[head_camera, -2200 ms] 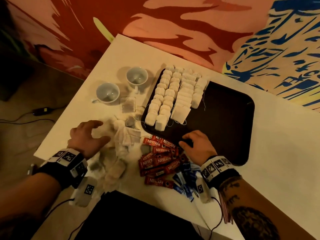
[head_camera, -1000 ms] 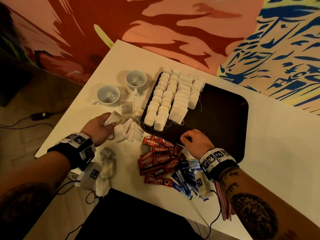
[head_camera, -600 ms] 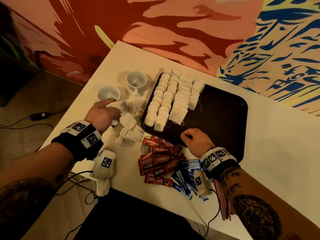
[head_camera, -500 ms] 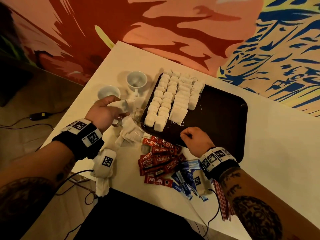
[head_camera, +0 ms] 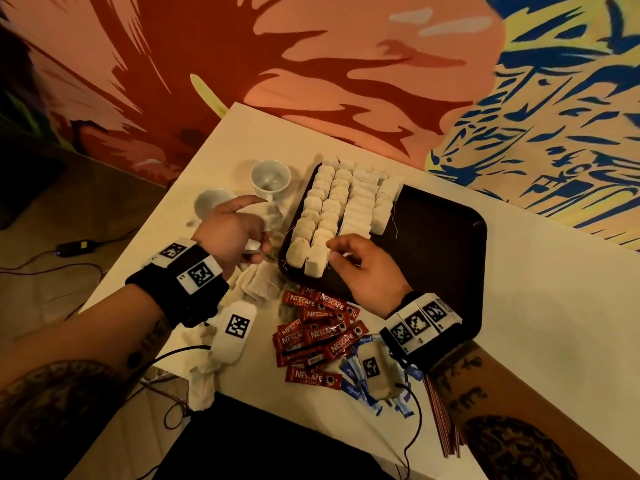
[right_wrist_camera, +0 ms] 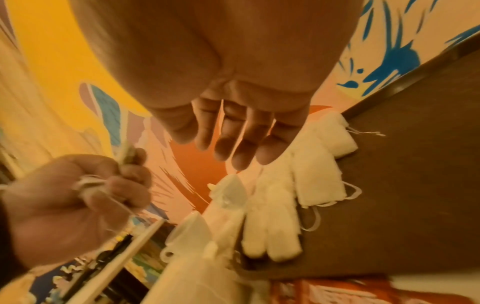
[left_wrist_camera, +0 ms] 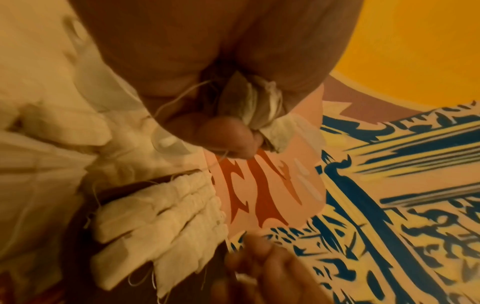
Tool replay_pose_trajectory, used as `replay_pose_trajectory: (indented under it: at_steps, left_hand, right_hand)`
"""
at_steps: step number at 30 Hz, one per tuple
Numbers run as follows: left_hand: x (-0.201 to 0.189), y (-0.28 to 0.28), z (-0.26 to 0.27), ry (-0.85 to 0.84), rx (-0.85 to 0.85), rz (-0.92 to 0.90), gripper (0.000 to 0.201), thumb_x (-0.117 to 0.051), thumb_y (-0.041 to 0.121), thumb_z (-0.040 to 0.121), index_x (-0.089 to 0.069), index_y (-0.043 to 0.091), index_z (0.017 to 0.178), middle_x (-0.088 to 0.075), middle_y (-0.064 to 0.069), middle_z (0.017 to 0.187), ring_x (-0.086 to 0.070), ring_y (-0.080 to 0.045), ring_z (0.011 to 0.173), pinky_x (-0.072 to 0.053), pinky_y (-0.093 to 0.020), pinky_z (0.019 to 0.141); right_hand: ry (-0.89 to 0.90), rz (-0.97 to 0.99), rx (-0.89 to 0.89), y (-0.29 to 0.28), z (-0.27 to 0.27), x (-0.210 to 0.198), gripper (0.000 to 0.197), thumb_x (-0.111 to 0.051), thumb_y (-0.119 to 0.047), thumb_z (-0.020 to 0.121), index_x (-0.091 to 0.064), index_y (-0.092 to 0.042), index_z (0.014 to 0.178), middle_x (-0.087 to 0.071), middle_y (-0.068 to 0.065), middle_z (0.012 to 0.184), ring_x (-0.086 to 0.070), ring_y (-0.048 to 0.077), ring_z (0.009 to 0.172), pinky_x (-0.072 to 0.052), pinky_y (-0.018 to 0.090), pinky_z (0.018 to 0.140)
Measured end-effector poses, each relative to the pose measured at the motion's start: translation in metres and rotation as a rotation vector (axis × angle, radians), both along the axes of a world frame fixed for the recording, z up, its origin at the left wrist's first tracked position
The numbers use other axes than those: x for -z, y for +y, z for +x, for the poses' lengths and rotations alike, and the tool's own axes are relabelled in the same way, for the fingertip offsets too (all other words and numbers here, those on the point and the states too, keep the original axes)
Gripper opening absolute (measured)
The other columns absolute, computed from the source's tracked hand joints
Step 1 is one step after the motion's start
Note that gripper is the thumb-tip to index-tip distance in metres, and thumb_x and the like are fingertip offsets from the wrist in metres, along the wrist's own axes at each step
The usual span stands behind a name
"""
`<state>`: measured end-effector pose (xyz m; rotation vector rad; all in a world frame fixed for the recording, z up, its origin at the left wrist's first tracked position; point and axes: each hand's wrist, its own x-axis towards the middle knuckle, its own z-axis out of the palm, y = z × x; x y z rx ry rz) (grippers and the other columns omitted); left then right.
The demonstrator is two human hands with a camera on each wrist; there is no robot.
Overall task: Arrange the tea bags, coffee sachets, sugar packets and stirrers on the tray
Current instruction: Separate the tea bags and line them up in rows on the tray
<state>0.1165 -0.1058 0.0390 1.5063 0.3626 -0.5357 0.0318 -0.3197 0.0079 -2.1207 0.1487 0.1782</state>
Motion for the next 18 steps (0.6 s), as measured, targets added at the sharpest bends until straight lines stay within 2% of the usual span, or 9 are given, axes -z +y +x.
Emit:
replay_pose_trajectory:
  at_steps: [2,5,8,10,12,14,16,18]
  left_hand:
    - [-0.006,-0.015,-0.003,0.001,0.055,0.002,0.045,-0.044,-0.016,0.076,-0.062,0.020,0.098,-0.057,-0.007,0.053,-0.049,-0.022,0.048,-0.037,-0.022,0.043]
    - [-0.013,-0.037,-0.009,-0.036,0.201,0.011,0.036,-0.047,-0.013,0.075,-0.063,0.016,0.088,-0.058,-0.004,0.054,-0.050,-0.018,0.044,-0.038,-0.020,0.042]
    - [-0.015,-0.052,-0.012,-0.050,0.284,-0.016,0.029,-0.051,-0.010,0.077,-0.065,0.014,0.086,-0.058,-0.003,0.056,-0.050,-0.017,0.046,-0.035,-0.020,0.042]
    - [-0.014,-0.060,-0.012,-0.039,0.292,-0.076,0.020,-0.059,-0.003,0.083,-0.066,0.016,0.087,-0.059,-0.003,0.061,-0.050,-0.017,0.049,-0.033,-0.021,0.045]
    - [-0.009,-0.064,-0.012,-0.028,0.262,-0.148,0.009,-0.066,0.009,0.089,-0.067,0.018,0.087,-0.058,-0.002,0.064,-0.048,-0.017,0.050,-0.031,-0.022,0.047]
    - [-0.004,-0.069,-0.012,-0.044,0.222,-0.174,0.009,-0.070,0.020,0.090,-0.065,0.021,0.082,-0.058,-0.001,0.065,-0.047,-0.016,0.050,-0.030,-0.021,0.046]
    - [-0.001,-0.075,-0.013,-0.087,0.189,-0.139,0.010,-0.070,0.023,0.091,-0.063,0.019,0.085,-0.060,0.000,0.067,-0.047,-0.015,0.049,-0.031,-0.020,0.043]
    - [0.000,-0.083,-0.014,-0.117,0.139,-0.112,0.009,-0.069,0.021,0.092,-0.063,0.015,0.089,-0.060,0.001,0.068,-0.047,-0.013,0.047,-0.032,-0.018,0.039]
  right_hand:
    - [-0.043,0.097,-0.010,0.009,0.006,-0.014,0.026,-0.061,-0.037,0.097,-0.059,-0.034,0.123,-0.064,-0.019,0.103,-0.062,-0.002,0.088,-0.048,0.020,0.082]
    - [-0.077,0.171,0.042,0.016,0.016,-0.025,0.037,-0.063,-0.047,0.093,-0.054,-0.041,0.128,-0.065,-0.015,0.097,-0.067,0.007,0.082,-0.055,0.029,0.080]
    - [-0.140,0.151,0.142,0.015,0.021,-0.026,0.013,-0.067,-0.040,0.093,-0.061,-0.044,0.104,-0.066,-0.013,0.088,-0.069,0.015,0.077,-0.057,0.038,0.076]
    - [-0.151,0.175,0.228,0.010,0.022,-0.026,0.008,-0.069,-0.034,0.093,-0.062,-0.038,0.092,-0.069,-0.008,0.084,-0.070,0.017,0.072,-0.058,0.037,0.069]
    - [-0.125,0.244,0.329,0.003,0.021,-0.027,0.007,-0.068,-0.032,0.093,-0.063,-0.028,0.092,-0.072,0.000,0.085,-0.070,0.017,0.064,-0.056,0.036,0.063]
    - [-0.093,0.313,0.413,-0.004,0.019,-0.026,0.009,-0.068,-0.029,0.094,-0.062,-0.022,0.091,-0.072,0.001,0.082,-0.068,0.015,0.060,-0.054,0.036,0.060]
    - [-0.054,0.378,0.448,-0.008,0.015,-0.024,0.009,-0.068,-0.024,0.093,-0.060,-0.020,0.092,-0.072,0.001,0.080,-0.068,0.016,0.061,-0.051,0.033,0.057]
    - [0.003,0.384,0.419,-0.012,0.011,-0.019,0.013,-0.071,-0.022,0.091,-0.059,-0.018,0.090,-0.073,0.005,0.079,-0.071,0.025,0.067,-0.051,0.035,0.059]
